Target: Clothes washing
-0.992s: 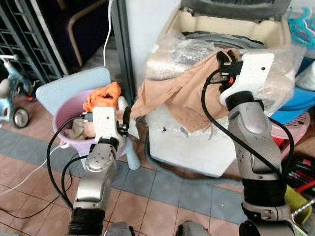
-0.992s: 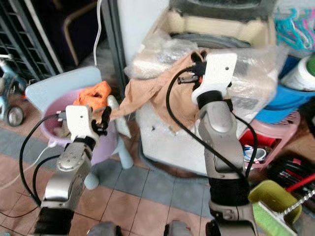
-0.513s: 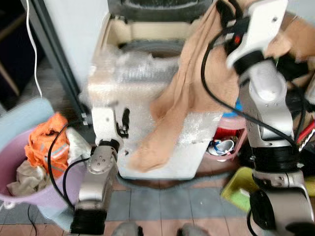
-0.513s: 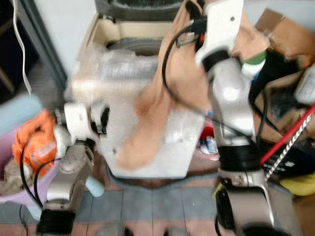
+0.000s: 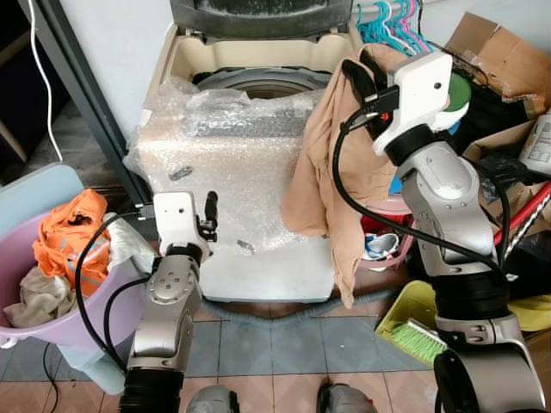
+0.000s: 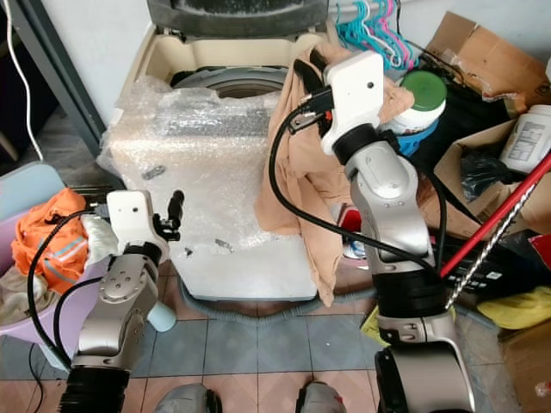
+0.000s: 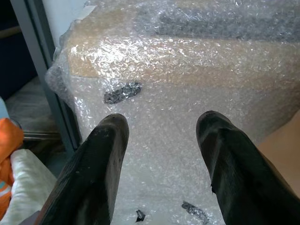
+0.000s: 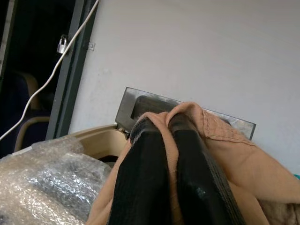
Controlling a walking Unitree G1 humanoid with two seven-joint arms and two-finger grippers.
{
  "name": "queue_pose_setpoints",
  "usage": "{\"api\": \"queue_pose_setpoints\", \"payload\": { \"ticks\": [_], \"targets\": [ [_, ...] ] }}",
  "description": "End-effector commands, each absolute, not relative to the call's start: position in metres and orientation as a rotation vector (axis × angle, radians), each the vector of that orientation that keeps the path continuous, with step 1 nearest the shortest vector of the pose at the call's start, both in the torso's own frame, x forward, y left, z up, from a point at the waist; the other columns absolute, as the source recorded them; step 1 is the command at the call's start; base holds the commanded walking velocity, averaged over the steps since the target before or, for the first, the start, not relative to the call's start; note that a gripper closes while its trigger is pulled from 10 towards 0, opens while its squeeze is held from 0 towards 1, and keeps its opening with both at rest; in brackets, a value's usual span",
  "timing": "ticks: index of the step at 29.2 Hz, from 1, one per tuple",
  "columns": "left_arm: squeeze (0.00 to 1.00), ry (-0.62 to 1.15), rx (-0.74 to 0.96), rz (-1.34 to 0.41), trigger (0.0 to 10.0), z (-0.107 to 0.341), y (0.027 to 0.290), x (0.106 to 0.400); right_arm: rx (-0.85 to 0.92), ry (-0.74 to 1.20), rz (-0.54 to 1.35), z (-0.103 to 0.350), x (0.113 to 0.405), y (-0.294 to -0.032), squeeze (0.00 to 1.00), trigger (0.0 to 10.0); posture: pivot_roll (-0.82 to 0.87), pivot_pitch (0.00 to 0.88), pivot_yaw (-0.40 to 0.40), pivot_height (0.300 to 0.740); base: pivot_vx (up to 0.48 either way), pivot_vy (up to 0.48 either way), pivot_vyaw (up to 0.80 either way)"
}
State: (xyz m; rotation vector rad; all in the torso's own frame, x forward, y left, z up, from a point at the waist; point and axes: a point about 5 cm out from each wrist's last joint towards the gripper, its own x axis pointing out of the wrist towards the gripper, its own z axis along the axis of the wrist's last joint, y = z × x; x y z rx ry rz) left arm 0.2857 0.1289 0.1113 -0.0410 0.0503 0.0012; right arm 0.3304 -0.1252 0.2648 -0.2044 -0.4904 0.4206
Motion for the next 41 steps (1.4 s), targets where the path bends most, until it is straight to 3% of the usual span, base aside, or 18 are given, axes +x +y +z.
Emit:
{"api": "queue_pose_setpoints", "payload": {
  "ticks": [1, 13, 22, 34, 37, 41],
  "targets": [
    [0.00, 0.029, -0.030, 0.009, 10.0, 0.115, 0.131, 0.285, -0.205, -0.558, 0.441, 0.277, 0.324, -0.120, 0.00, 10.0, -0.03, 0.052, 0.051, 0.740, 0.352, 0.000, 0.63],
    [0.00, 0.030, -0.037, 0.006, 10.0, 0.115, 0.131, 0.284, -0.213, -0.586, 0.425, 0.288, 0.329, -0.126, 0.00, 10.0, -0.03, 0.057, 0.054, 0.740, 0.388, 0.000, 0.54],
    [0.00, 0.038, -0.046, -0.003, 10.0, 0.114, 0.130, 0.283, -0.225, -0.590, 0.394, 0.298, 0.339, -0.128, 0.00, 10.0, -0.03, 0.061, 0.057, 0.740, 0.435, 0.000, 0.00],
    [0.00, 0.043, -0.057, -0.017, 10.0, 0.113, 0.126, 0.283, -0.362, -0.691, 0.321, 0.361, 0.372, -0.139, 0.00, 10.0, -0.03, 0.068, 0.053, 0.740, 0.465, 0.000, 0.00],
    [0.00, 0.048, -0.059, -0.014, 10.0, 0.112, 0.126, 0.283, -0.451, -0.779, 0.256, 0.394, 0.376, -0.143, 0.00, 10.0, -0.04, 0.069, 0.052, 0.740, 0.465, 0.000, 0.00],
    [0.00, 0.070, -0.060, -0.001, 10.0, 0.110, 0.126, 0.283, -0.424, -0.823, 0.139, 0.420, 0.379, -0.155, 0.00, 10.0, -0.03, 0.070, 0.047, 0.740, 0.371, 0.000, 0.00]
  ]
}}
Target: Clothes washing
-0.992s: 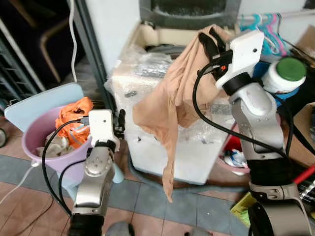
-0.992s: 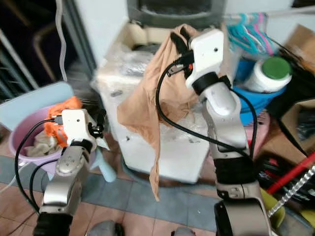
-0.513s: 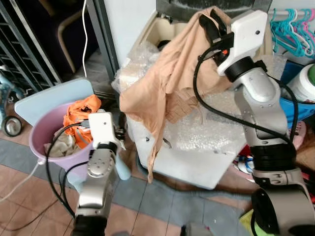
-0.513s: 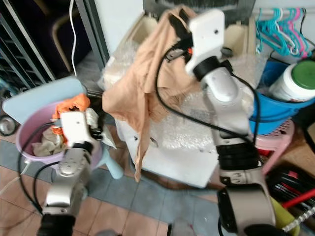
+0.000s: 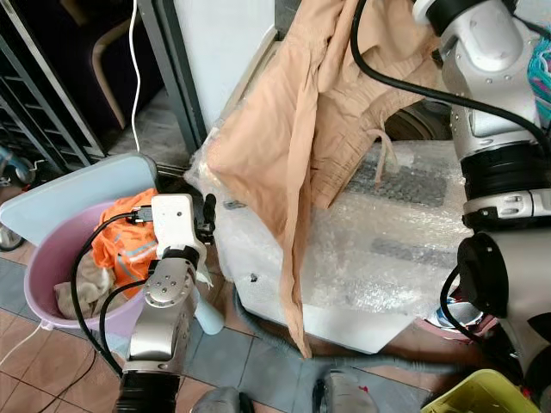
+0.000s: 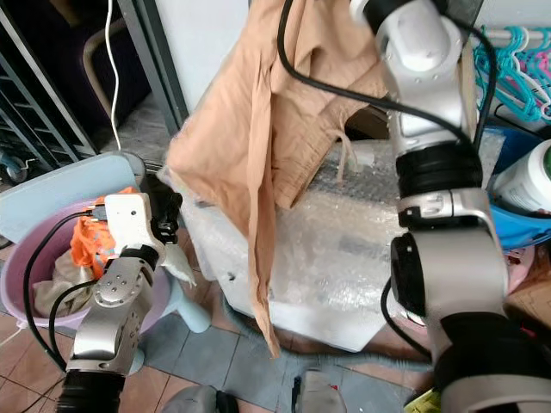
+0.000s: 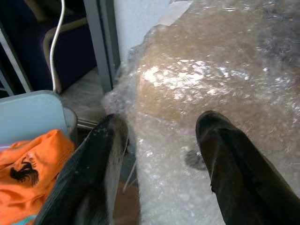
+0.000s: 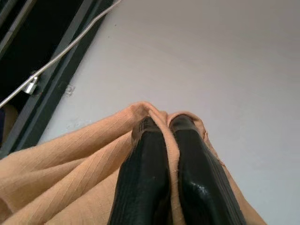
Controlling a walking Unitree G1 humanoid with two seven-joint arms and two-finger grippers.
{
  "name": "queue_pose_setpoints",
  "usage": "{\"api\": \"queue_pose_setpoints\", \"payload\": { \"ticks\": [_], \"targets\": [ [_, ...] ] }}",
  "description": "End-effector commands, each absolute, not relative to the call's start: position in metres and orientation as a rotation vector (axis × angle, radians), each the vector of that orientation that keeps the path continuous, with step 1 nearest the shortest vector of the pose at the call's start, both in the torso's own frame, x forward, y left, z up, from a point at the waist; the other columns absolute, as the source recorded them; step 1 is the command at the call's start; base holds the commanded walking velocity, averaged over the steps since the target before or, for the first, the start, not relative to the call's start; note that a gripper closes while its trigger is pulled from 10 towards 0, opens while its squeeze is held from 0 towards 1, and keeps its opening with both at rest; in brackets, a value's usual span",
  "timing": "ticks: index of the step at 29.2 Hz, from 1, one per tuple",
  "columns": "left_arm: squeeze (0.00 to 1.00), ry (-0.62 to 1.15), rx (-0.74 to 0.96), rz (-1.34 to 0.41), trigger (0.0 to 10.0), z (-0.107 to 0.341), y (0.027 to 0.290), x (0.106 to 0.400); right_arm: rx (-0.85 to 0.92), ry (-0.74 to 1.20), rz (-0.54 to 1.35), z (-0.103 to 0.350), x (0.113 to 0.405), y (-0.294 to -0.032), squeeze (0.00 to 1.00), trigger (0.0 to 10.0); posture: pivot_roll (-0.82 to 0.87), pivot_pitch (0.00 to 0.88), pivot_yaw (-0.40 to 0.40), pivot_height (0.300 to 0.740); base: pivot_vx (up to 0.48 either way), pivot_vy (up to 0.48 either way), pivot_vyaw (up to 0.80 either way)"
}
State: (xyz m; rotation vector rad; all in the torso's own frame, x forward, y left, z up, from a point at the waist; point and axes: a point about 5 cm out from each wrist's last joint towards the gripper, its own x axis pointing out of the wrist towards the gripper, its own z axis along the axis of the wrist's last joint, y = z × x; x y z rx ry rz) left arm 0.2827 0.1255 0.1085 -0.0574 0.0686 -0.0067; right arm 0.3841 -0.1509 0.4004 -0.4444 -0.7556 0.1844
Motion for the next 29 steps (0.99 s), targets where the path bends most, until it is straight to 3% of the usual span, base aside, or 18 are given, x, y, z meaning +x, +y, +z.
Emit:
{"api": "queue_pose_setpoints", "payload": {
  "ticks": [1, 4, 9, 10, 12, 14, 17, 20, 23, 25, 29],
  "targets": [
    [0.00, 0.073, -0.068, 0.002, 10.0, 0.109, 0.125, 0.283, -0.388, -0.825, 0.033, 0.431, 0.381, -0.167, 0.00, 10.0, -0.03, 0.072, 0.043, 0.740, 0.000, 0.000, 0.00],
    [0.00, 0.074, -0.075, 0.005, 10.0, 0.109, 0.124, 0.282, -0.366, -0.720, 0.022, 0.414, 0.393, -0.171, 0.00, 10.0, -0.03, 0.073, 0.039, 0.740, 0.000, 0.000, 0.00],
    [0.00, 0.075, -0.079, 0.005, 10.0, 0.110, 0.123, 0.282, -0.432, -0.283, 0.183, 0.319, 0.420, -0.164, 0.00, 10.0, -0.03, 0.084, 0.037, 0.740, 0.000, 0.000, 0.00],
    [0.00, 0.075, -0.080, 0.003, 10.0, 0.110, 0.123, 0.281, -0.402, -0.155, 0.243, 0.292, 0.422, -0.164, 1.00, 10.0, -0.03, 0.087, 0.037, 0.740, 0.000, 0.000, 0.00],
    [0.00, 0.076, -0.080, 0.000, 10.0, 0.110, 0.123, 0.281, -0.395, -0.017, 0.347, 0.259, 0.419, -0.164, 1.00, 10.0, -0.03, 0.089, 0.038, 0.740, 0.000, 0.000, 0.00],
    [0.00, 0.080, -0.080, -0.002, 10.0, 0.109, 0.122, 0.280, -0.437, -0.003, 0.433, 0.248, 0.414, -0.165, 1.00, 10.0, -0.03, 0.090, 0.038, 0.740, 0.000, 0.000, 0.00],
    [0.00, 0.084, -0.080, -0.007, 10.0, 0.109, 0.122, 0.279, -0.473, -0.137, 0.491, 0.262, 0.407, -0.171, 1.00, 10.0, -0.04, 0.092, 0.041, 0.740, 0.000, 0.000, 0.00],
    [0.00, 0.089, -0.079, -0.015, 10.0, 0.108, 0.121, 0.279, -0.338, -0.305, 0.489, 0.300, 0.393, -0.189, 1.00, 10.0, -0.04, 0.091, 0.045, 0.740, 0.000, 0.000, 0.00],
    [0.00, 0.092, -0.077, -0.020, 10.0, 0.107, 0.121, 0.278, -0.251, -0.316, 0.546, 0.309, 0.382, -0.201, 1.00, 10.0, -0.04, 0.094, 0.050, 0.740, 0.000, 0.000, 0.00],
    [0.00, 0.095, -0.075, -0.023, 10.0, 0.107, 0.121, 0.278, -0.192, -0.287, 0.711, 0.309, 0.362, -0.208, 1.00, 10.0, -0.05, 0.095, 0.053, 0.740, 0.000, 0.000, 0.00],
    [0.00, 0.097, -0.073, -0.024, 10.0, 0.107, 0.121, 0.278, -0.197, -0.210, 0.845, 0.299, 0.348, -0.211, 1.00, 10.0, -0.05, 0.093, 0.054, 0.740, 0.000, 0.000, 0.00]
  ]
}}
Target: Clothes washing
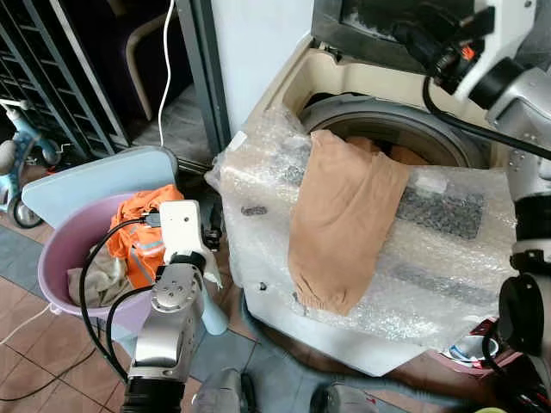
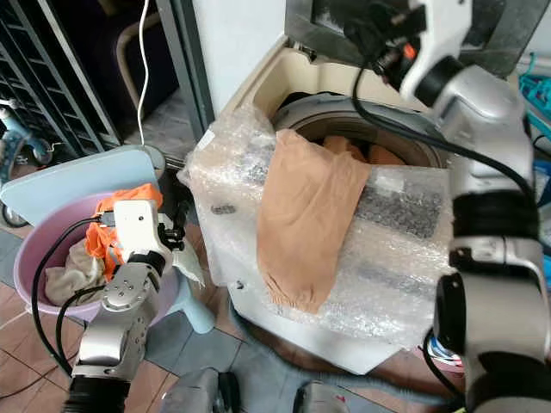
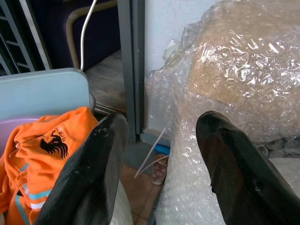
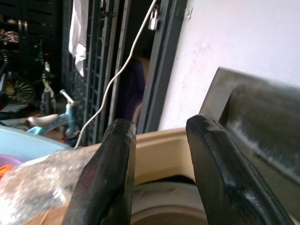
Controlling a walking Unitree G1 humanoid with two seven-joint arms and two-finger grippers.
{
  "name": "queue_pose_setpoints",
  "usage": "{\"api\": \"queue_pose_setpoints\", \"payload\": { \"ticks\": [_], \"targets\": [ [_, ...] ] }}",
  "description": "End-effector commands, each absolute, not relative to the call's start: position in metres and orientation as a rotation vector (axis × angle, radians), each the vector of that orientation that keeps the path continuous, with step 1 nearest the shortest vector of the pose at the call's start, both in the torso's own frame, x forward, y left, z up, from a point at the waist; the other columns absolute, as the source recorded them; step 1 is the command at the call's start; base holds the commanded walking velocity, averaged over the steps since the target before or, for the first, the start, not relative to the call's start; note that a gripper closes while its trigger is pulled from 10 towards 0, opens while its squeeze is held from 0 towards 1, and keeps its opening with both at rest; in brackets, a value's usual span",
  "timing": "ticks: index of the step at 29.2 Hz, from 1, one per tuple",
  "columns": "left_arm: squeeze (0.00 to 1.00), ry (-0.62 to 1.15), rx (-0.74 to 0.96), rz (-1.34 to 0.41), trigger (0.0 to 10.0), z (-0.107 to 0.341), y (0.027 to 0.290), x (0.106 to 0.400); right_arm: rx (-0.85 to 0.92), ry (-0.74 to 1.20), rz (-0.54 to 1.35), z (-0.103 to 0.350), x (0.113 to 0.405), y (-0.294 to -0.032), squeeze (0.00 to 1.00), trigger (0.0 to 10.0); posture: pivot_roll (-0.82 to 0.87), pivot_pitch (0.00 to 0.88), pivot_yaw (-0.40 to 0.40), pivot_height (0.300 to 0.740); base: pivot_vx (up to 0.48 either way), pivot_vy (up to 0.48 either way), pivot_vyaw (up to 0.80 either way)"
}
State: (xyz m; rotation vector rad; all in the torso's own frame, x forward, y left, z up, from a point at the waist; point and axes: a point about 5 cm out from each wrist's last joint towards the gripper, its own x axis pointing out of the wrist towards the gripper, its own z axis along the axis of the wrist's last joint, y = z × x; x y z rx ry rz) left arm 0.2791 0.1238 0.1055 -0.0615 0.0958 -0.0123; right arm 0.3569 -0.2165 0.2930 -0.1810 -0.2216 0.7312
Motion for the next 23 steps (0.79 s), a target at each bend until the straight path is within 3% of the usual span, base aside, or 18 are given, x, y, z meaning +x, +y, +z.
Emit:
{"api": "queue_pose_setpoints", "payload": {
  "ticks": [1, 6, 7, 9, 15, 16, 17, 18, 23],
  "targets": [
    [0.00, 0.098, -0.072, -0.027, 10.0, 0.106, 0.121, 0.278, -0.228, -0.164, 0.898, 0.290, 0.342, -0.213, 1.00, 10.0, -0.05, 0.093, 0.054, 0.740, 0.000, 0.000, 0.00],
    [0.00, 0.100, -0.072, -0.036, 10.0, 0.106, 0.121, 0.278, -0.318, 0.005, 1.018, 0.255, 0.320, -0.215, 0.96, 10.0, -0.05, 0.090, 0.054, 0.740, 0.000, 0.000, 0.00],
    [0.00, 0.101, -0.071, -0.037, 10.0, 0.106, 0.120, 0.279, -0.325, 0.034, 1.031, 0.248, 0.316, -0.213, 0.23, 10.0, -0.05, 0.087, 0.054, 0.740, 0.000, 0.000, 0.00],
    [0.00, 0.100, -0.072, -0.040, 10.0, 0.106, 0.120, 0.279, -0.396, 0.107, 1.048, 0.226, 0.309, -0.207, 0.00, 10.0, -0.05, 0.085, 0.055, 0.740, 0.000, 0.000, 0.00],
    [0.00, 0.098, -0.069, -0.040, 10.0, 0.106, 0.120, 0.279, -0.612, 0.182, 1.002, 0.193, 0.311, -0.202, 0.00, 9.9, -0.04, 0.081, 0.054, 0.740, 0.000, 0.000, 0.00],
    [0.00, 0.098, -0.069, -0.039, 10.0, 0.106, 0.120, 0.279, -0.657, 0.185, 0.967, 0.187, 0.315, -0.202, 0.00, 2.6, -0.04, 0.081, 0.053, 0.740, 0.000, 0.000, 0.00],
    [0.00, 0.098, -0.068, -0.037, 10.0, 0.106, 0.121, 0.279, -0.698, 0.184, 0.933, 0.182, 0.318, -0.203, 0.00, 2.6, -0.04, 0.081, 0.053, 0.740, 0.000, 0.000, 0.00],
    [0.00, 0.098, -0.069, -0.036, 10.0, 0.107, 0.121, 0.279, -0.706, 0.173, 0.921, 0.181, 0.319, -0.202, 0.00, 0.0, -0.03, 0.082, 0.052, 0.740, 0.000, 0.000, 0.00],
    [0.00, 0.099, -0.069, -0.030, 10.0, 0.106, 0.122, 0.279, -0.713, 0.121, 0.865, 0.189, 0.323, -0.200, 0.00, 0.0, -0.04, 0.083, 0.052, 0.740, 0.000, 0.000, 0.00]
  ]
}}
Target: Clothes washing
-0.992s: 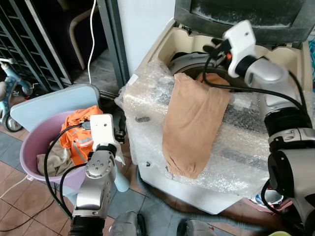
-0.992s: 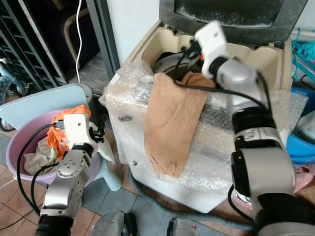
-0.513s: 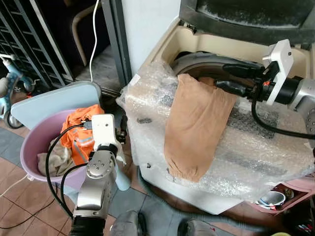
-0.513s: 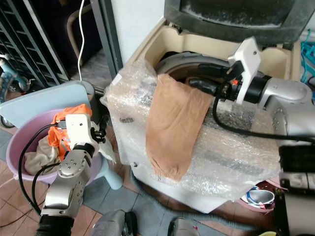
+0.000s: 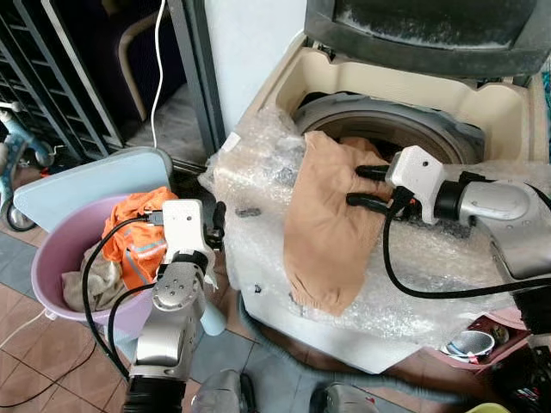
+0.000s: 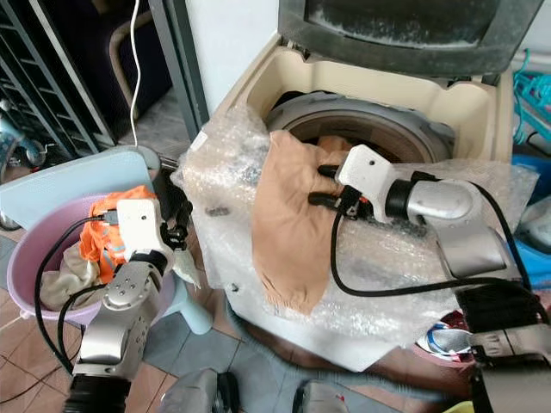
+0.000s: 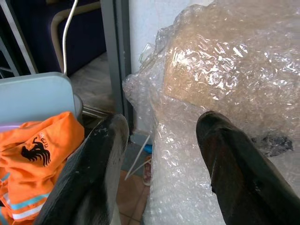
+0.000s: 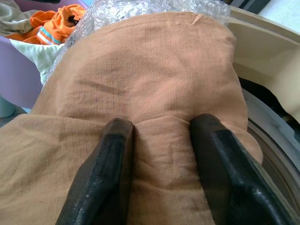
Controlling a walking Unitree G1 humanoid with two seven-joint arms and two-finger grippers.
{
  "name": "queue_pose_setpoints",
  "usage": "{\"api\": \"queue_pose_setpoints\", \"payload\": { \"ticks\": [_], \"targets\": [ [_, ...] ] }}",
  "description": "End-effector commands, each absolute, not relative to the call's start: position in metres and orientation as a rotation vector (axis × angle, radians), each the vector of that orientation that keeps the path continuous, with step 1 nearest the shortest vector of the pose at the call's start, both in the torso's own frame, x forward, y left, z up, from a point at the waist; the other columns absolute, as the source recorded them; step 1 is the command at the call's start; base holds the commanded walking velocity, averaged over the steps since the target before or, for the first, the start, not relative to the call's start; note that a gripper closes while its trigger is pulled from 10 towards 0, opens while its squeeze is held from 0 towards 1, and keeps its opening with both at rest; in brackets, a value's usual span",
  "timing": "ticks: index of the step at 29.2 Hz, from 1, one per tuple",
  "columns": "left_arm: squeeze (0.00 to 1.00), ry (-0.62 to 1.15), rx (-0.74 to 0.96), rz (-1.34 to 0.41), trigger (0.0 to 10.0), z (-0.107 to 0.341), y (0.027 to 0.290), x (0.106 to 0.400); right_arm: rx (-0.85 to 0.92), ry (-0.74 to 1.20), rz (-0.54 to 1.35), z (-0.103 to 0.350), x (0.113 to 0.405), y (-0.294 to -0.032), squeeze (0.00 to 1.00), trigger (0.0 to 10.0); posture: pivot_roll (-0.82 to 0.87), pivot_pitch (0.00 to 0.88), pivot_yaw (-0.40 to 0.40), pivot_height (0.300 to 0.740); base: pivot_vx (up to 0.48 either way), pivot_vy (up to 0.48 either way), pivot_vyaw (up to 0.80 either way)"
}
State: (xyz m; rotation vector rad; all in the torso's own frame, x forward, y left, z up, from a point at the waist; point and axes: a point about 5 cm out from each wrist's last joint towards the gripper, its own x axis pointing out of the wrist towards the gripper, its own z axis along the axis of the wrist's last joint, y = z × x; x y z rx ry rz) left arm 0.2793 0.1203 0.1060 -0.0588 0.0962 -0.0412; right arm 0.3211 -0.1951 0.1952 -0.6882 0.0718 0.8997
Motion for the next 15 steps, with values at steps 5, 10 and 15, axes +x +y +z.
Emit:
{"api": "queue_pose_setpoints", "payload": {
  "ticks": [5, 10, 15],
  "targets": [
    [0.00, 0.103, -0.070, -0.032, 10.0, 0.106, 0.121, 0.279, -0.748, 0.109, 0.774, 0.193, 0.332, -0.208, 0.00, 0.0, -0.04, 0.083, 0.053, 0.740, 0.000, 0.000, 0.00],
    [0.00, 0.105, -0.073, -0.035, 10.0, 0.106, 0.120, 0.280, -0.743, 0.097, 0.555, 0.202, 0.351, -0.226, 0.00, 0.0, -0.04, 0.085, 0.052, 0.740, 0.000, 0.000, 0.00],
    [0.00, 0.106, -0.077, -0.032, 10.0, 0.106, 0.120, 0.280, -0.534, -0.006, 0.259, 0.235, 0.375, -0.243, 0.00, 0.0, -0.04, 0.086, 0.051, 0.740, 0.000, 0.000, 0.00]
  ]
}}
